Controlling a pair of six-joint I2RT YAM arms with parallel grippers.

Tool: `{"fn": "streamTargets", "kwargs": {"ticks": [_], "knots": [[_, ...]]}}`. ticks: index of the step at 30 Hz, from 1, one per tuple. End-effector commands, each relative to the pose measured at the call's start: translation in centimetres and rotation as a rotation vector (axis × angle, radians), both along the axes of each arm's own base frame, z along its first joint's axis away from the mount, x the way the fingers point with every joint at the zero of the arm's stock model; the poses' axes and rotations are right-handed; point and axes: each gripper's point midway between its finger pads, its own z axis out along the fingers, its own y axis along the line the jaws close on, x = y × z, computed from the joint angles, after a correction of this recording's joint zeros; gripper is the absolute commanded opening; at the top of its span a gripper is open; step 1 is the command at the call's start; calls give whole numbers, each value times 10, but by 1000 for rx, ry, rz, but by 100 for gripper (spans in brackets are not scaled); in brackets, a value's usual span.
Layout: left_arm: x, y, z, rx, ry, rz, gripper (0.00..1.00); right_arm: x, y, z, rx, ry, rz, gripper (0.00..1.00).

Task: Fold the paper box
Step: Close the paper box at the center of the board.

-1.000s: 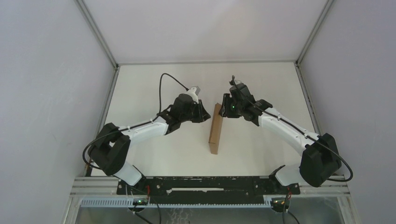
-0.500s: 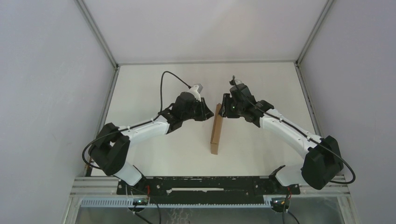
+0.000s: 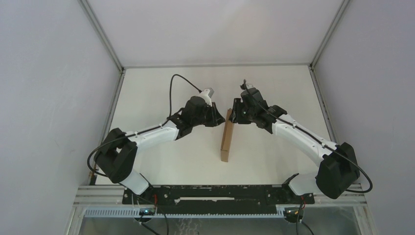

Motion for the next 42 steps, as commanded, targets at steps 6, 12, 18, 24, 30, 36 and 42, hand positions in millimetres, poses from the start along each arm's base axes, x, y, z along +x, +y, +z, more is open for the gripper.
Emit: {"fn": "streamTargets", "kwargs": {"ticks": [6,12,18,24,30,36,42], "knots": [[7,-19,36,-68,-58,-26,18,4,11,9,31,-26,15,44],[6,-19,36,-67,-58,-29,18,1,14,-2,11,0,24,43],[5,-20,36,-67,-59,-31,18,-1,15,-12,-10,23,29,43],[5,-20,36,-68,-60,-30,18,-2,14,-24,-43,50,31,43],[4,-20,38,-70,-62,-33,18,-7,13,-40,-57,83,34,41],[4,-20,37,-68,-61,-31,18,-14,9,-57,-77,117,33,39],[4,-19,39,-71,-64,-30,18,-22,4,-71,-96,144,35,40]]}}
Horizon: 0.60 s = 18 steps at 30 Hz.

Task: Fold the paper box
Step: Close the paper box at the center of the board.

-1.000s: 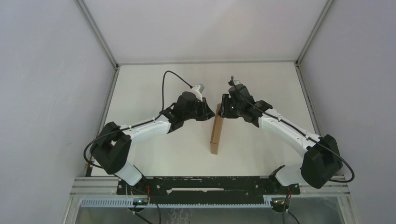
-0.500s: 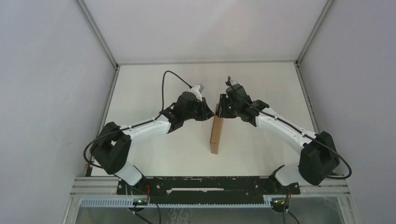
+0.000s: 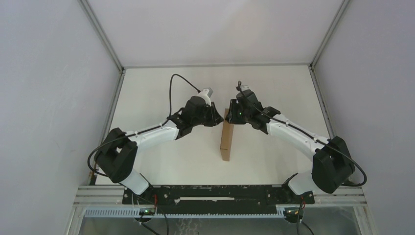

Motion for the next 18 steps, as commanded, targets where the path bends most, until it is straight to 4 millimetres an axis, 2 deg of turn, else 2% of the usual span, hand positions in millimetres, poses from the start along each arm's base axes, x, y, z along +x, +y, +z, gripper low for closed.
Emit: {"fn": "streamTargets", "kwargs": {"ticks": [1,12,18], "knots": [[0,-24,44,-97,-67,-63,18,-31,-14,-54,-103,154,18,40],[0,-25,47,-100,-70,-65,18,-44,-29,-73,-115,183,0,32],[-1,-25,51,-96,-78,-66,18,-54,-40,-70,-81,175,-7,31]]}}
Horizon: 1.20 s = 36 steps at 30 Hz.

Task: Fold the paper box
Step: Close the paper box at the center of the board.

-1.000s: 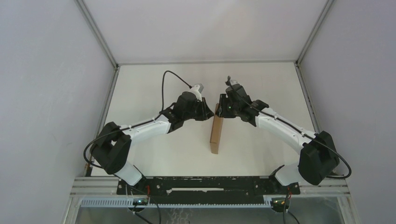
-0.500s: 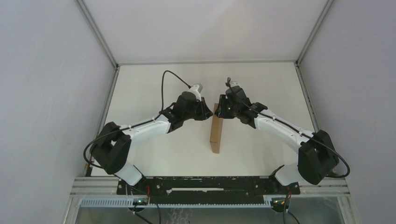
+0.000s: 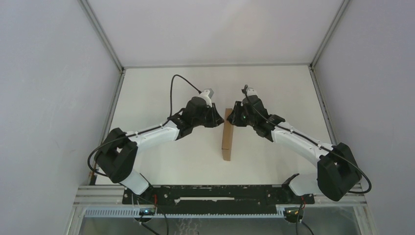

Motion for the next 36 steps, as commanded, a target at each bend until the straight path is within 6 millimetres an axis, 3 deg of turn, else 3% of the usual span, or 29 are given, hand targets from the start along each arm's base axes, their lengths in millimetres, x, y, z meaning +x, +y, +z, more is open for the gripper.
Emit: {"fn": "streamTargets", "kwargs": {"ticks": [1,10,21,27,36], "knots": [[0,-26,54,-110,-85,-74,18,-55,-37,-64,-145,240,26,32],[-1,-29,57,-107,-87,-82,18,-47,-48,-49,-89,211,11,46],[0,-31,57,-101,-89,-84,18,-18,-50,-20,-31,135,-16,49],[4,-31,64,-94,-112,-83,18,-15,-48,-22,-34,146,-7,46],[26,-25,82,-87,-158,-60,18,-15,-33,-33,-41,172,32,41]]}}
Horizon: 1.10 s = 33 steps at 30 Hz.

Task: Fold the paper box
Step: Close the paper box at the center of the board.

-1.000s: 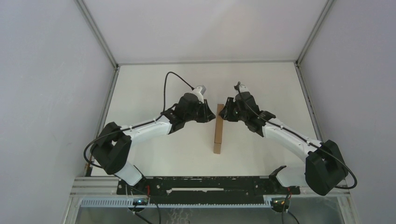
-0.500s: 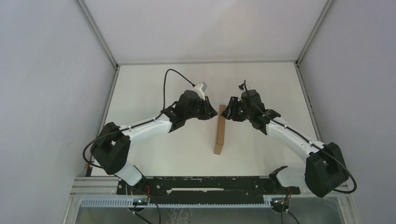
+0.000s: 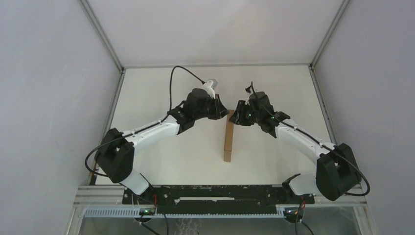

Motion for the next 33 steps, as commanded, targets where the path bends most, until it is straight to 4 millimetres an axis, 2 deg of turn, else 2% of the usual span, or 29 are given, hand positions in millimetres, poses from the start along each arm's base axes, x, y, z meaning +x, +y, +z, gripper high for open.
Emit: {"fn": "streamTargets", "kwargs": {"ticks": [1,9,17,27,33], "knots": [[23,-4,36,-35,-90,5,18,-13,-12,-35,-126,93,13,41],[42,-5,26,-29,-91,-2,18,-15,-14,-34,-133,95,16,38],[40,-6,19,-37,-83,-19,18,-16,-15,-33,-136,93,15,39],[38,-14,22,-59,-83,-48,18,-17,-16,-33,-138,93,15,38],[33,-23,11,-64,-59,-72,18,-17,-16,-32,-138,92,15,38]]}}
